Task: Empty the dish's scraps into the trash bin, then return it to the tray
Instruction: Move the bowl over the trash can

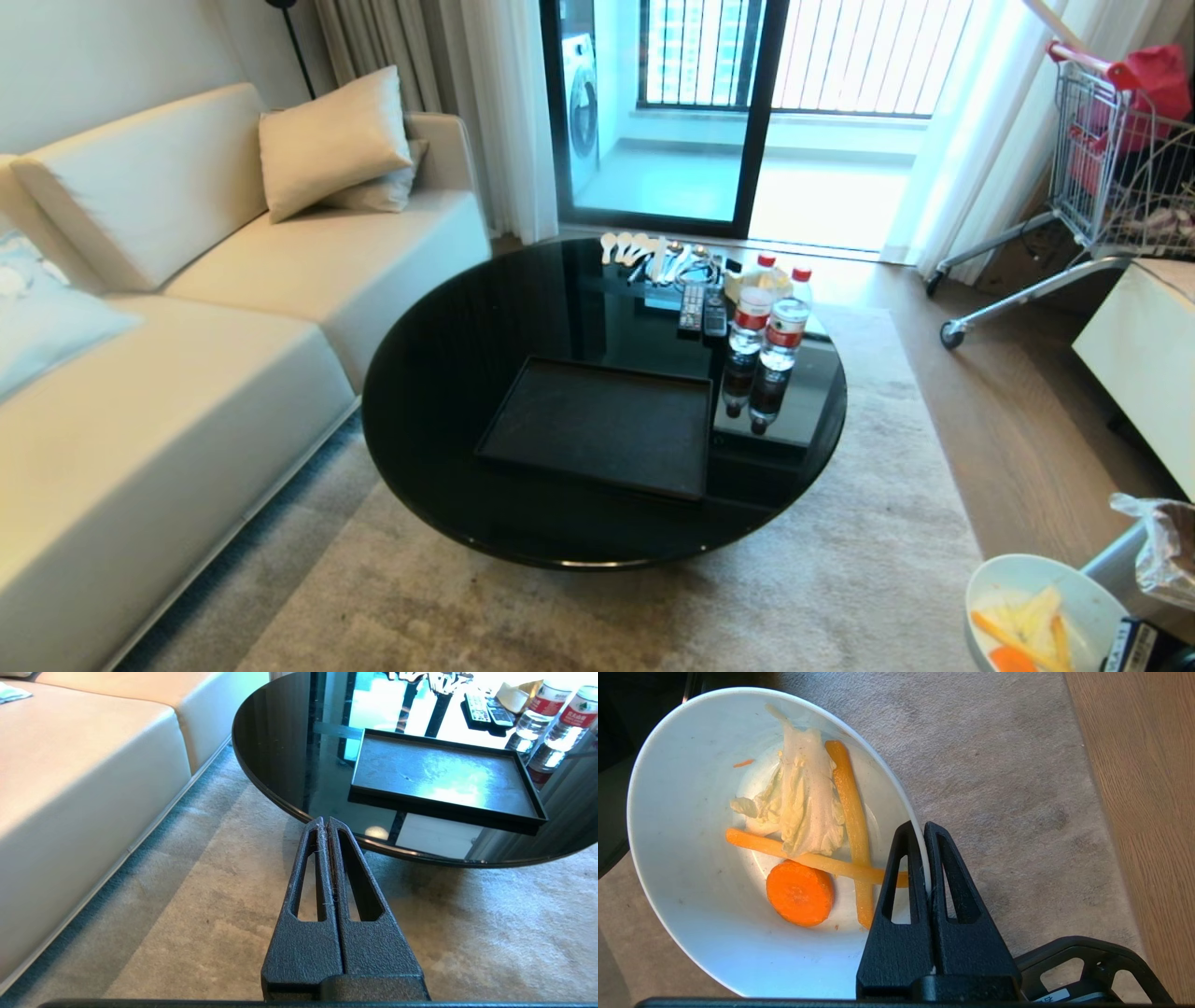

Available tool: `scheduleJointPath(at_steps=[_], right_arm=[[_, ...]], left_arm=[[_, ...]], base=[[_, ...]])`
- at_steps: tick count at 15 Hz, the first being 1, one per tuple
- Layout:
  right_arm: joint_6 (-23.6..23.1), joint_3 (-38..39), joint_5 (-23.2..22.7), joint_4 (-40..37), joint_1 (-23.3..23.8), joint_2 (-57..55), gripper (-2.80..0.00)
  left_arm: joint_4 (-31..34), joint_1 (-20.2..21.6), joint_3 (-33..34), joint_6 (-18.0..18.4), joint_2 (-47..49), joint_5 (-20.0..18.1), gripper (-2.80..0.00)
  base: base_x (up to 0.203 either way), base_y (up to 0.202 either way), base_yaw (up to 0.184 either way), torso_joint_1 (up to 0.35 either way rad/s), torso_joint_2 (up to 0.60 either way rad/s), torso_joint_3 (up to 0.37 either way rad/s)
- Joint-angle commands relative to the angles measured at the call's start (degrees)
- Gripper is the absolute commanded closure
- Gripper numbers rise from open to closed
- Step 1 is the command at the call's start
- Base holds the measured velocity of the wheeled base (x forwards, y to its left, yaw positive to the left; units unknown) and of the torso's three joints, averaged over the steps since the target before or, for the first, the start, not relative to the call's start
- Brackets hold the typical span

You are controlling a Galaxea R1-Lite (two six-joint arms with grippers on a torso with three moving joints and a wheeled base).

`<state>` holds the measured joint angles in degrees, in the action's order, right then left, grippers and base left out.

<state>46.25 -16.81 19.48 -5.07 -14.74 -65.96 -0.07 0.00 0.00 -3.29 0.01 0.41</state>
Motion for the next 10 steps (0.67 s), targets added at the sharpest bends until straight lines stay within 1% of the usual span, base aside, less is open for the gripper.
scheduleJointPath(at_steps=[1,6,7,8,10], right_arm=[[0.24,0.11,0.12,-0.03,-0.03,-0.31,0.00],[0.42,0.46,0.03,-0.03,-0.03,-0.75,0.00],[0.72,0.55,0.03,-0.03,-0.03,-0.83,0.00],[2.30,0.41,0.03,-0.09,-0.10,-1.10,0.00],[2.88,0.38,-0.06,-0.03,-0.12,-1.27,0.00]], left_arm=[[-0.01,0.00,0.00,-0.05,-0.01,0.02,0.00],[-0.01,0.00,0.00,-0.05,-0.01,0.02,0.00],[-0.01,0.00,0.00,-0.05,-0.01,0.02,0.00],[-0.01,0.00,0.00,-0.05,-0.01,0.02,0.00],[-0.01,0.00,0.00,-0.05,-0.01,0.02,0.00]], base=[[0.000,0.000,0.000,0.000,0.00,0.000],[0.000,0.000,0.000,0.000,0.00,0.000],[0.000,0.000,0.000,0.000,0.00,0.000],[0.000,0.000,0.000,0.000,0.00,0.000],[0.002,0.007,-0.119,0.000,0.00,0.002]])
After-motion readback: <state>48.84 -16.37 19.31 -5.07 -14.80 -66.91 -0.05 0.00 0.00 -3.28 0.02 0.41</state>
